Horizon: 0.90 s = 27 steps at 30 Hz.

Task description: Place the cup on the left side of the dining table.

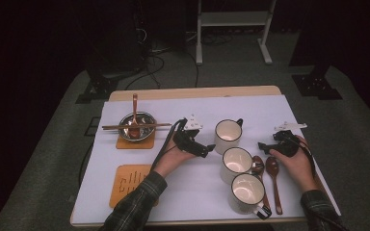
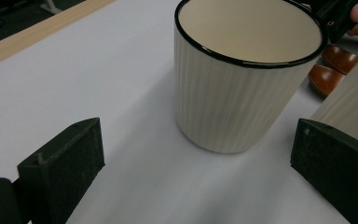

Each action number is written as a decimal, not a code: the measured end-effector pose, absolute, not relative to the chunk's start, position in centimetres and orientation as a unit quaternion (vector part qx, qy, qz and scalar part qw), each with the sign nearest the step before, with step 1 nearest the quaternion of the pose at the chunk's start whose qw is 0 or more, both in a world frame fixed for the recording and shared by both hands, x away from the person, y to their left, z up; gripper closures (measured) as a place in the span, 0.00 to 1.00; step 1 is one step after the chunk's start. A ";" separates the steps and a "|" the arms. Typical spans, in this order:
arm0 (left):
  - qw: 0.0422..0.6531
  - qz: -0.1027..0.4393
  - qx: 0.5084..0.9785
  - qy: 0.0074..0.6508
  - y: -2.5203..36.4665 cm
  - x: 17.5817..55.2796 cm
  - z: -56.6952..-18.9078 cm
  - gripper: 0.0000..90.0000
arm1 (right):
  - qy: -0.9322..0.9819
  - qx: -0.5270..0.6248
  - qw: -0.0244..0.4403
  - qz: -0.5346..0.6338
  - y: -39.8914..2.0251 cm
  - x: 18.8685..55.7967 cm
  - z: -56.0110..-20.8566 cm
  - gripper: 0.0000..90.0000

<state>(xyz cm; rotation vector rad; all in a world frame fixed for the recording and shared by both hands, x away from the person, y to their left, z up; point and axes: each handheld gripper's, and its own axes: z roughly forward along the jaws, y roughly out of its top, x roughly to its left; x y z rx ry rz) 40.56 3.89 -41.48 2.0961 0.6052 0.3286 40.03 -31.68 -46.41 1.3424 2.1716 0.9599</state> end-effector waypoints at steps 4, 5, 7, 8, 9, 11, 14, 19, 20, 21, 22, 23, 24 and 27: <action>0.457 0.132 0.847 0.238 2.9 41.0 -41.5 0.02 | 0.779 0.482 0.205 0.345 -31.7 40.0 -46.4 0.23; 0.460 0.130 0.846 0.236 2.6 41.1 -41.6 0.02 | 0.779 0.482 0.206 0.345 -31.7 40.0 -46.4 0.23; 0.466 0.131 0.844 0.231 2.2 41.2 -41.7 0.02 | 0.779 0.482 0.205 0.345 -31.7 40.0 -46.4 0.23; 0.472 0.127 0.842 0.230 2.0 41.2 -41.9 0.02 | 0.779 0.482 0.205 0.345 -31.7 40.0 -46.4 0.23; 0.473 0.126 0.841 0.230 1.9 41.3 -42.0 0.02 | 0.779 0.482 0.205 0.345 -31.7 40.0 -46.4 0.23; 0.479 0.123 0.839 0.229 1.7 41.4 -42.2 0.02 | 0.779 0.482 0.204 0.345 -31.7 40.0 -46.4 0.23; 0.479 0.112 0.842 0.222 1.2 41.6 -42.3 0.01 | 0.779 0.482 0.204 0.345 -31.7 40.0 -46.4 0.23; 0.491 0.107 0.840 0.205 0.2 41.8 -42.0 0.01 | 0.779 0.482 0.204 0.345 -31.7 40.0 -46.4 0.23; 0.490 0.107 0.841 0.201 0.0 41.9 -41.9 0.01 | 0.779 0.482 0.205 0.345 -31.7 40.0 -46.4 0.23; 0.492 0.107 0.841 0.199 -0.2 42.0 -41.9 0.01 | 0.779 0.482 0.204 0.345 -31.7 40.0 -46.4 0.23; 0.494 0.105 0.840 0.197 -0.4 42.1 -41.8 0.01 | 0.779 0.482 0.205 0.345 -31.7 40.0 -46.4 0.23; 0.493 0.103 0.841 0.198 -0.7 42.1 -41.9 0.01 | 0.779 0.482 0.204 0.345 -31.7 40.0 -46.4 0.23; 0.494 0.102 0.841 0.196 -0.9 42.2 -41.9 0.01 | 0.779 0.482 0.205 0.345 -31.7 40.0 -46.4 0.23; 0.494 0.097 0.842 0.194 -1.4 42.6 -42.1 0.01 | 0.779 0.482 0.205 0.345 -31.7 40.0 -46.4 0.23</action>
